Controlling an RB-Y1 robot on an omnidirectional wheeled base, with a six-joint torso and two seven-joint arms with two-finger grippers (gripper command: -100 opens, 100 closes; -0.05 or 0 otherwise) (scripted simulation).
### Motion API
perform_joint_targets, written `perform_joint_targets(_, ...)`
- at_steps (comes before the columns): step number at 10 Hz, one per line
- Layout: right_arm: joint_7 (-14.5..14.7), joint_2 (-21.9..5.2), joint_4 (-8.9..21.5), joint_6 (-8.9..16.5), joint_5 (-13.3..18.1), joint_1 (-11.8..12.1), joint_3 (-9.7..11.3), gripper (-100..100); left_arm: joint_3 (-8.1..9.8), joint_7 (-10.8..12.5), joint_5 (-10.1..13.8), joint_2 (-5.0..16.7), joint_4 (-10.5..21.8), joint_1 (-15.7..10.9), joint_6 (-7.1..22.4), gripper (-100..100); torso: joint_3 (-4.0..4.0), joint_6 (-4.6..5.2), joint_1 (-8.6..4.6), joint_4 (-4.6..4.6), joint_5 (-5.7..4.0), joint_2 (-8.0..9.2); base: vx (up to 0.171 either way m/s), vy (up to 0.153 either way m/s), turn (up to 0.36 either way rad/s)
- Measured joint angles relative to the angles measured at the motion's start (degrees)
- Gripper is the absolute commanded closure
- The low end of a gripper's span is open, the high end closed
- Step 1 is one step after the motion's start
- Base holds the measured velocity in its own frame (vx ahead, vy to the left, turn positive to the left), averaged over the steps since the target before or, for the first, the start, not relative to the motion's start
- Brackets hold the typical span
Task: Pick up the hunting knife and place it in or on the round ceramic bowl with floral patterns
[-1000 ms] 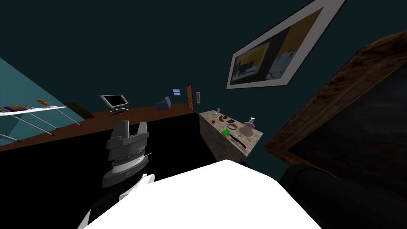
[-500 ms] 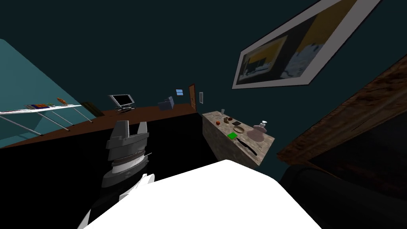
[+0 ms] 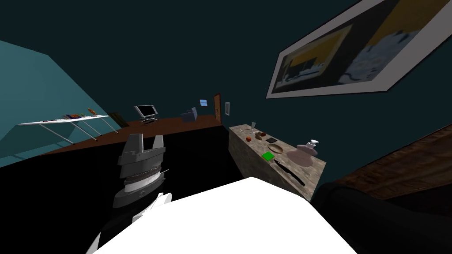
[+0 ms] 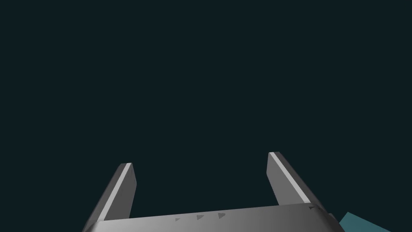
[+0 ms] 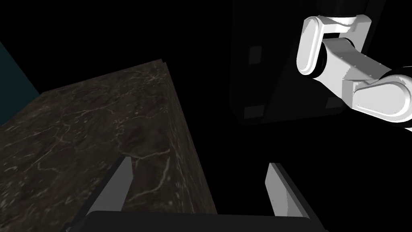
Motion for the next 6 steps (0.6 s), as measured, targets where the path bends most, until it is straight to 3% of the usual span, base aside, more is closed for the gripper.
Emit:
perform_joint_targets(2, 0.1, -2.6, 0.1, 0.7, -0.2, 0.3, 1.3, -100, 0.00, 0.0, 0.0, 0.0, 0.0, 0.0, 0.0, 0, 0.08, 0.00, -0.10, 0.03, -0.02, 0.15, 0.096, 0.023, 0.092)
perform_joint_targets(4, 1.5, -5.9, 0.8, 0.6, -1.3, 2.1, 2.3, -100, 0.00, 0.0, 0.0, 0.0, 0.0, 0.0, 0.0, 0, -0.03, -0.05, -0.08, -0.01, -0.02, -0.07, 0.203, 0.048, 0.185)
perform_joint_targets(6, 1.7, -9.1, 1.9, 0.5, -1.2, 1.5, 4.2, -100, 0.00, 0.0, 0.0, 0.0, 0.0, 0.0, 0.0, 0, -0.18, -0.04, 0.01, -0.07, -0.01, -0.32, 0.214, 0.046, 0.138)
